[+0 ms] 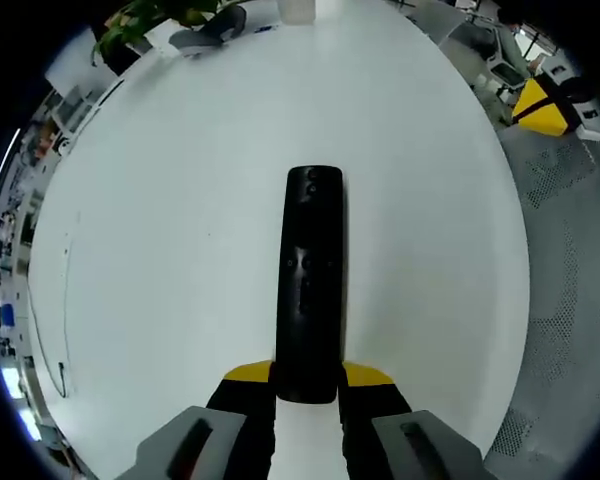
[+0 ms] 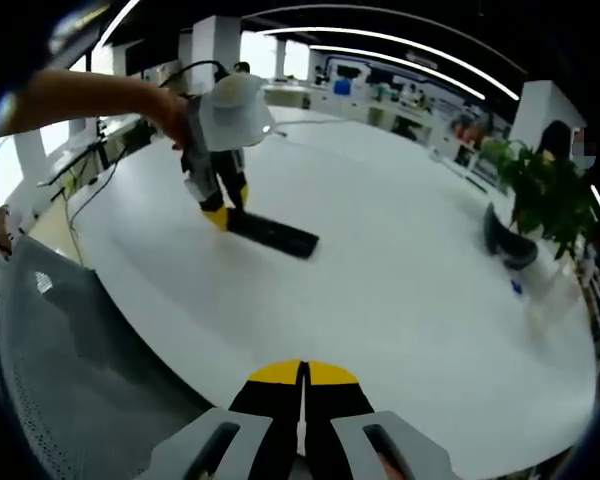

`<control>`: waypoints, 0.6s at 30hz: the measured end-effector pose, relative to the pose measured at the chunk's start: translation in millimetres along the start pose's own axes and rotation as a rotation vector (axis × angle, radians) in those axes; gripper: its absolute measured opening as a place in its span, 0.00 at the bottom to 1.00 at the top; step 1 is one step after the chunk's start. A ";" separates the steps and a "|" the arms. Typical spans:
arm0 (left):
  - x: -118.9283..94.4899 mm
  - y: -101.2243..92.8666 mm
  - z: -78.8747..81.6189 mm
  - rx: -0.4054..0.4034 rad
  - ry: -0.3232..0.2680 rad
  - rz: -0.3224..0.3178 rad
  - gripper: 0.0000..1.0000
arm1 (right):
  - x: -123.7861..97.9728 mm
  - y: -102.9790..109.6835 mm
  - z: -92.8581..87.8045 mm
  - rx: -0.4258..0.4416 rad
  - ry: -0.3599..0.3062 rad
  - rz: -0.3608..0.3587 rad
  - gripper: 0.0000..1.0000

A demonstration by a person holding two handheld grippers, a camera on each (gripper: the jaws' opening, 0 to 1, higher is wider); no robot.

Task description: Press the specified remote control buttons in sequence, fully releasing each button before pressing the next.

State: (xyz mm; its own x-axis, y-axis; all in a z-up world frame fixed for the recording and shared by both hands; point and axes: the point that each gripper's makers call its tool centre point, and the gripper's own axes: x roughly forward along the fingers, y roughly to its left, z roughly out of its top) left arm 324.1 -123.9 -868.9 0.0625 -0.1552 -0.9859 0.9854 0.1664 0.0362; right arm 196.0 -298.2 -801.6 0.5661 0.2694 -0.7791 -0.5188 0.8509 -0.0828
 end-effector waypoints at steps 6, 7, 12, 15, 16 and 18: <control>-0.6 -11.9 -0.9 -0.007 -0.010 0.009 0.22 | 0.9 7.5 -0.7 -0.026 0.008 0.038 0.00; -0.6 -13.3 -0.7 0.006 -0.008 0.010 0.22 | 1.1 8.3 -1.1 -0.027 0.012 0.040 0.00; -1.0 -17.9 -1.0 0.003 0.003 0.015 0.22 | 3.2 7.3 -5.5 -0.020 0.037 0.040 0.00; -1.4 -21.7 -2.2 -0.002 -0.004 0.014 0.23 | 4.9 4.5 -9.1 -0.016 0.056 0.025 0.00; -1.6 -23.7 -2.6 -0.008 -0.009 0.014 0.23 | 5.7 4.0 -10.9 -0.018 0.068 0.021 0.00; -1.5 -26.5 -3.5 -0.015 -0.015 0.015 0.23 | 7.4 3.7 -12.7 -0.026 0.080 0.014 0.00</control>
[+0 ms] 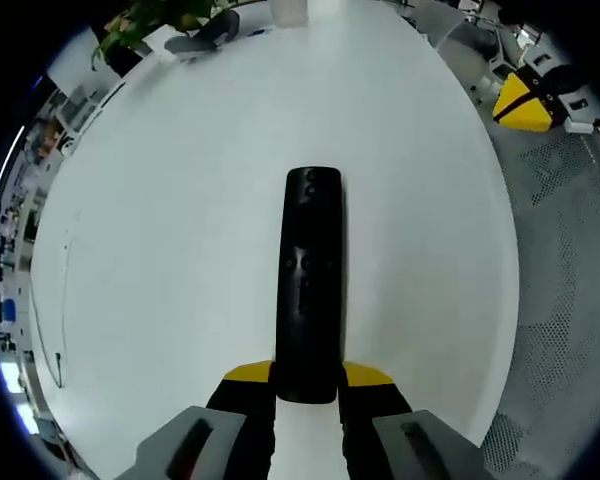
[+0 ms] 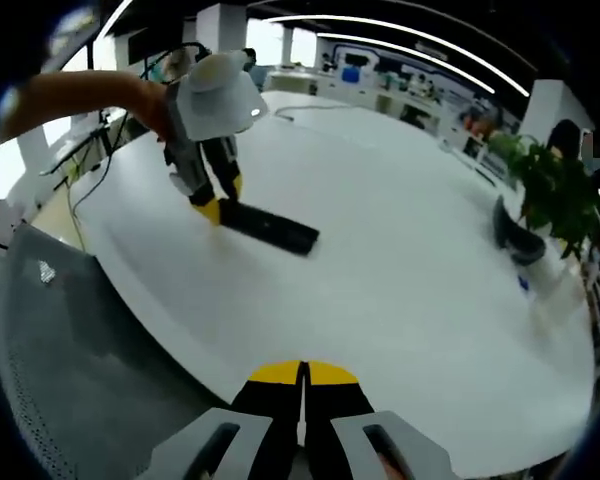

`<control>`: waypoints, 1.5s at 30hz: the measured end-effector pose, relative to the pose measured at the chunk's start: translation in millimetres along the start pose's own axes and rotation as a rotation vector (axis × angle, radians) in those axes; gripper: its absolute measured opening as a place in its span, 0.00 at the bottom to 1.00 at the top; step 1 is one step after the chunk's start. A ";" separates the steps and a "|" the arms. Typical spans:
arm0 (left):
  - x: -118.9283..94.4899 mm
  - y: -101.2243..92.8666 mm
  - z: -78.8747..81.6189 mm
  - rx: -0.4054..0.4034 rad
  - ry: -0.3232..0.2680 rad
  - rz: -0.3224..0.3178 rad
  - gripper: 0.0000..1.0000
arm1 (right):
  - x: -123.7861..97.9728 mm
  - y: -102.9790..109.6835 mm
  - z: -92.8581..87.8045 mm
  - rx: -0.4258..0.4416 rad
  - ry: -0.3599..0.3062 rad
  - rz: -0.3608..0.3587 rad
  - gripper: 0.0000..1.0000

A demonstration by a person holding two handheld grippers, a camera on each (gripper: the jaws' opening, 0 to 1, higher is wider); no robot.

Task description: Press the specified remote control buttons in sequence, fully releasing each button before pressing the next.

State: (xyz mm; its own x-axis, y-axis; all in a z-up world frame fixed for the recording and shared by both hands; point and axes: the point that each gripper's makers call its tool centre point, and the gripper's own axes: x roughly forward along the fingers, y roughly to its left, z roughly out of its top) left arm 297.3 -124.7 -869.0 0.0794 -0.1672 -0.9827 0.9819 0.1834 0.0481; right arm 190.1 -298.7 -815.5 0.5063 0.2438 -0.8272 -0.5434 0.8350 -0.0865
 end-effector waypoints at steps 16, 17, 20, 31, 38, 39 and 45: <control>-1.8 -19.6 -3.1 -0.035 -0.032 -0.003 0.23 | 10.8 -3.7 -29.7 0.029 0.174 -0.005 0.00; -2.0 -20.7 -3.3 -0.034 -0.034 -0.001 0.23 | 12.3 -1.7 -33.3 0.036 0.196 0.009 0.00; -2.6 -26.5 -4.6 -0.040 -0.046 0.002 0.23 | 16.9 2.8 -45.1 0.051 0.268 0.031 0.00; -3.6 -48.2 -5.7 -0.043 -0.079 -0.007 0.23 | 20.6 5.5 -58.1 0.027 0.343 0.033 0.00; -4.5 -56.0 -5.4 -0.039 -0.084 -0.011 0.23 | 21.7 6.8 -68.1 -0.008 0.397 0.038 0.00; -4.6 -56.6 -5.5 -0.041 -0.087 -0.012 0.23 | 21.7 7.4 -68.9 -0.005 0.401 0.042 0.00; -5.6 -65.3 -5.9 -0.058 -0.107 -0.010 0.23 | 21.1 7.5 -68.3 -0.007 0.401 0.042 0.00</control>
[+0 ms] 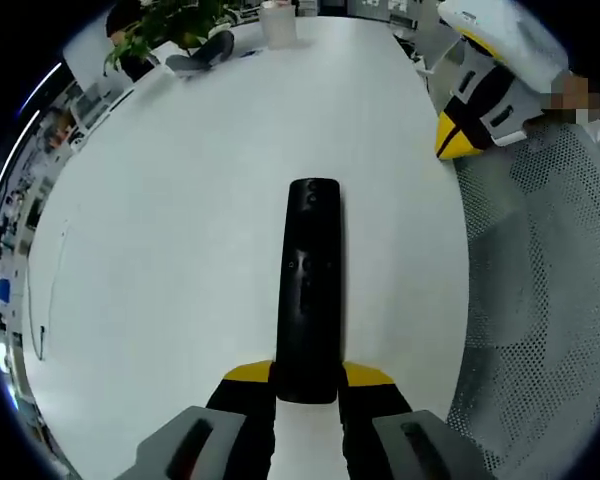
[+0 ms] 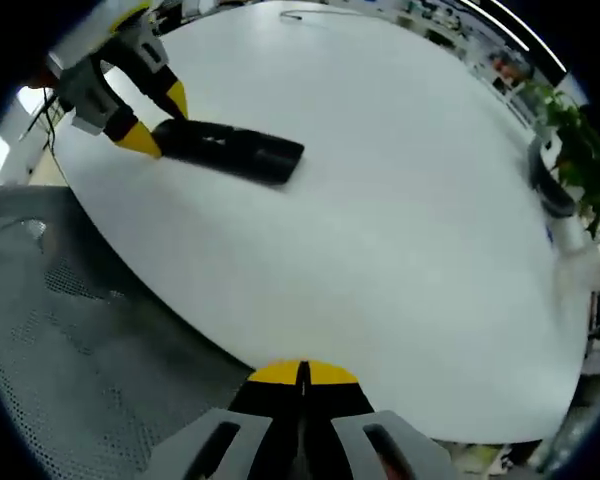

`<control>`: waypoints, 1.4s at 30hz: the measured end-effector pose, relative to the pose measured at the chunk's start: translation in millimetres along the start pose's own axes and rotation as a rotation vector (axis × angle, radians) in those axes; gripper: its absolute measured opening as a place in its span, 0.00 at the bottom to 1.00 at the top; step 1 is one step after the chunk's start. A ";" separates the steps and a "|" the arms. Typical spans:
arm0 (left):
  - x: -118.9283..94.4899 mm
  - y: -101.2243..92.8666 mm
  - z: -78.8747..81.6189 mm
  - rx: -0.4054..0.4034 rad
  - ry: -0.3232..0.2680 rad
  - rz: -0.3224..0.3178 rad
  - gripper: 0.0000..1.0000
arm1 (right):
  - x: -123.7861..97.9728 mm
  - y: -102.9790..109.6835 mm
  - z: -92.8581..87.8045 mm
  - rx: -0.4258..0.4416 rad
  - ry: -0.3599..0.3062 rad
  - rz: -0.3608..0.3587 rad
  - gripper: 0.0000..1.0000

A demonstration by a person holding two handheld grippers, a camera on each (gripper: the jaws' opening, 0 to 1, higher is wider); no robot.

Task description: Press the specified remote control buttons in sequence, fully releasing each button before pressing the next.

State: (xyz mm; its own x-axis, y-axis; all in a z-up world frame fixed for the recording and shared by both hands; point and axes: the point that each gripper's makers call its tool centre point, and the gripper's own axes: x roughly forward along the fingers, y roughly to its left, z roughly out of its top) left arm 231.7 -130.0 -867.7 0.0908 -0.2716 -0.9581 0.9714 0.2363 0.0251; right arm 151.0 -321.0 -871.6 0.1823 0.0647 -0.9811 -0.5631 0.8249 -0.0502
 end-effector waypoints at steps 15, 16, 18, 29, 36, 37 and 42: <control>-1.6 -20.8 0.6 -0.048 -0.075 0.010 0.23 | 0.1 -2.6 -0.4 0.069 0.007 0.061 0.00; -1.6 -22.9 1.0 -0.051 -0.084 0.012 0.23 | -0.3 -2.1 -0.5 0.072 0.007 0.063 0.00; -1.8 -25.1 1.3 -0.066 -0.099 0.018 0.23 | -0.2 -1.5 -0.5 0.072 0.007 0.066 0.00; -3.2 -33.9 5.1 -0.115 -0.263 0.034 0.23 | 0.6 0.8 -0.6 -0.083 0.030 0.005 0.00; -3.0 -42.2 9.9 -0.121 -0.367 0.047 0.23 | -1.6 4.6 -1.6 0.029 0.023 0.090 0.00; -2.8 -42.6 10.3 -0.123 -0.378 0.050 0.23 | -2.5 8.5 -1.0 0.059 0.025 0.127 0.00; -2.5 -42.5 12.1 -0.102 -0.389 0.049 0.23 | -17.0 13.1 29.9 0.242 -0.110 0.278 0.00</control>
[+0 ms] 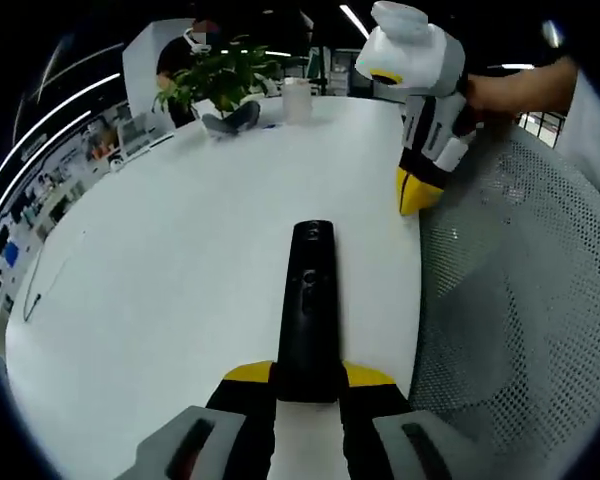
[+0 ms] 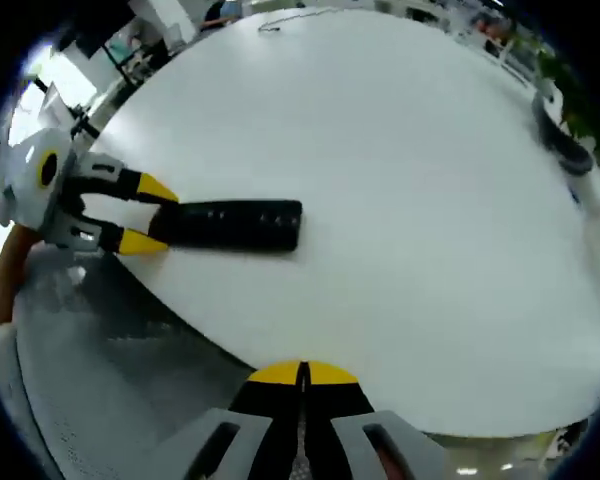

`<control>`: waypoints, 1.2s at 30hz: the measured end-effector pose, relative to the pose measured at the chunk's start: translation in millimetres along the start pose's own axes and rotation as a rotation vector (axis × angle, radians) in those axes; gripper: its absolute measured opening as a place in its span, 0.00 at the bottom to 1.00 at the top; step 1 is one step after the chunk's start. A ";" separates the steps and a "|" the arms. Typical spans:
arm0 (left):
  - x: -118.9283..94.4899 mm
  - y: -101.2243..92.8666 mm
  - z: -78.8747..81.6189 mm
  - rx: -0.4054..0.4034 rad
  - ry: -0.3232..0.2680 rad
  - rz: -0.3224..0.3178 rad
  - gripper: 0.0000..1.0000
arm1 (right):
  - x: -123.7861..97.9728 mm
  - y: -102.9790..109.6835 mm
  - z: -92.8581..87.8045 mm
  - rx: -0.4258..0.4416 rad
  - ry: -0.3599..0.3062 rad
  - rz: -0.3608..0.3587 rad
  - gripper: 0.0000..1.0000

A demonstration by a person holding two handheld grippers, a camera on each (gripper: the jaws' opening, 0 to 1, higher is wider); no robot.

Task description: Press the specified remote control buttons in sequence, fully releasing each button before pressing the next.

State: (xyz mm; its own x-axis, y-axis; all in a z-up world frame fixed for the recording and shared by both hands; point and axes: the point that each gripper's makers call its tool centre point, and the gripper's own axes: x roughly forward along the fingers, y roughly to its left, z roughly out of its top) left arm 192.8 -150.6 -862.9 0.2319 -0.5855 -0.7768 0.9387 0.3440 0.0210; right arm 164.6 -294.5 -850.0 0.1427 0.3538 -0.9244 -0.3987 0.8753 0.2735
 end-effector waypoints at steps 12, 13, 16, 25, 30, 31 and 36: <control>-0.7 -12.1 -0.5 0.066 -0.024 -0.063 0.23 | 2.9 17.0 52.2 0.203 -0.033 0.162 0.00; -0.6 -12.1 -0.5 0.064 -0.028 -0.066 0.23 | 5.6 17.8 52.9 0.204 -0.030 0.168 0.00; -0.3 -12.2 -0.1 0.037 -0.040 -0.069 0.24 | 10.0 16.9 54.4 0.223 -0.027 0.171 0.00; -0.7 -14.2 0.8 0.048 -0.052 -0.075 0.24 | 20.5 12.8 54.2 0.267 0.002 0.176 0.00; -0.2 -15.1 1.0 0.041 -0.066 -0.080 0.24 | 21.9 10.5 56.3 0.300 0.004 0.182 0.00; -0.3 -15.3 1.2 0.044 -0.067 -0.080 0.25 | 22.1 10.7 55.9 0.301 0.006 0.183 0.00; -0.2 -15.4 1.3 0.043 -0.070 -0.081 0.25 | 23.2 13.0 53.3 0.297 0.023 0.189 0.00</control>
State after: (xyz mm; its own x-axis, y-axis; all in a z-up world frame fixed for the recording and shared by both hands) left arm 178.6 -156.8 -862.2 0.1707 -0.6607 -0.7309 0.9649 0.2624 -0.0119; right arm 211.0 -257.4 -853.7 0.0700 0.5145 -0.8546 -0.1345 0.8538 0.5030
